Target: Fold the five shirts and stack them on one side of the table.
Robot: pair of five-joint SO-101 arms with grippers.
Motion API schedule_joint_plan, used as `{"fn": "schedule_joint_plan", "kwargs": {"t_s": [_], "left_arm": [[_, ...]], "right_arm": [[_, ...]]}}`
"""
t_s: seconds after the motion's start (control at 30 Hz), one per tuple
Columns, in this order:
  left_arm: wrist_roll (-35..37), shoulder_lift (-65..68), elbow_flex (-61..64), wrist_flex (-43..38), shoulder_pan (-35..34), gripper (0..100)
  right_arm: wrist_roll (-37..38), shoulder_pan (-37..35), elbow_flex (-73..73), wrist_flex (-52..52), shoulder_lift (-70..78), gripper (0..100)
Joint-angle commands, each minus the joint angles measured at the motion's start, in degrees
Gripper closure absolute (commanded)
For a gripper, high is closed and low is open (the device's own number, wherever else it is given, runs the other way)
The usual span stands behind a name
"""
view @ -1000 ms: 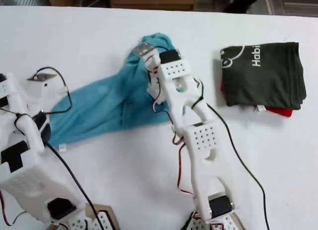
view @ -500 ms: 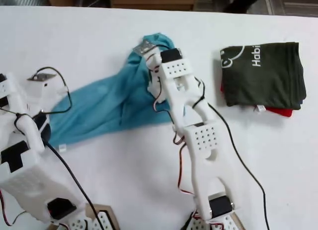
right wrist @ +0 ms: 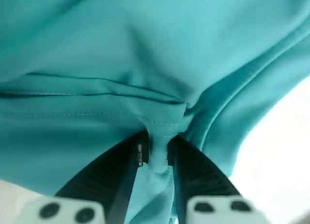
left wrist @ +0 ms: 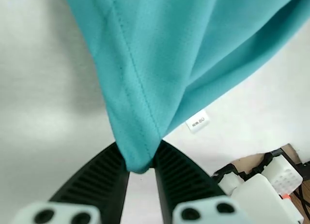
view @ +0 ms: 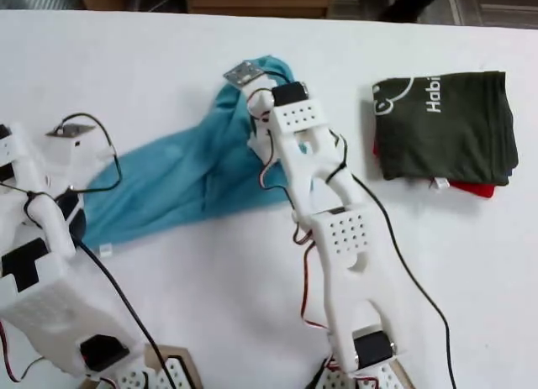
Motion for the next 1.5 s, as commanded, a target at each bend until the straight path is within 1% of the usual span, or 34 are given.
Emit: {"fn": "schedule_joint_plan", "kwargs": {"t_s": [0.0, 0.07, 0.17, 0.2, 0.4, 0.53, 0.73, 0.87, 0.97, 1.07, 1.2, 1.27, 1.3, 1.37, 1.47], "left_arm": [[0.3, -3.8, -0.7, 0.1, 0.4, 97], [0.3, -3.8, -0.7, 0.1, 0.4, 97], [0.2, -3.8, -0.7, 0.0, 0.4, 97], [0.2, -3.8, -0.7, 0.0, 0.4, 97], [0.4, -3.8, -1.6, 0.6, 0.4, 97], [0.5, -3.8, -9.4, 5.3, 0.4, 97], [0.7, -3.9, -21.5, 5.5, 0.4, 97], [4.4, -3.9, -28.5, 5.5, 1.1, 97], [4.9, -4.4, -32.5, 5.5, 2.9, 97], [4.9, -8.5, -33.4, 5.5, 6.2, 97], [4.9, -17.7, -33.0, 5.5, 11.3, 97], [5.0, -22.6, -33.1, 5.4, 12.7, 97], [5.3, -24.6, -33.1, 5.1, 13.2, 97], [8.4, -28.4, -33.1, 4.1, 13.0, 97], [12.8, -31.8, -33.0, 2.8, 10.8, 97]], "right_arm": [[0.3, 0.3, -1.2, -1.1, -1.9, 92.0], [0.3, 0.3, -2.0, -0.8, -2.2, 92.3], [-0.1, 1.0, -4.9, 1.5, -3.4, 98.6], [-0.1, 1.3, -6.5, 2.9, -4.2, 97.3], [0.3, 2.4, -15.7, 11.9, -9.6, 97.8], [0.3, 2.7, -13.6, 11.9, -15.7, 97.8], [0.0, 2.5, -6.2, 11.8, -29.1, 97.8], [0.0, 2.5, -2.8, 11.7, -38.5, 97.8], [0.0, 2.5, -2.8, 11.6, -44.0, 97.8], [0.0, 2.6, -2.8, 10.4, -48.1, 97.8], [0.0, 2.7, -2.8, 7.6, -52.3, 97.8], [0.0, 2.6, -2.8, 6.7, -54.8, 97.8], [0.0, 2.6, -2.8, 6.5, -56.0, 97.8], [0.3, 2.6, -2.8, 6.4, -58.6, 97.8], [0.4, 3.0, -2.8, 6.4, -62.5, 97.8]]}}
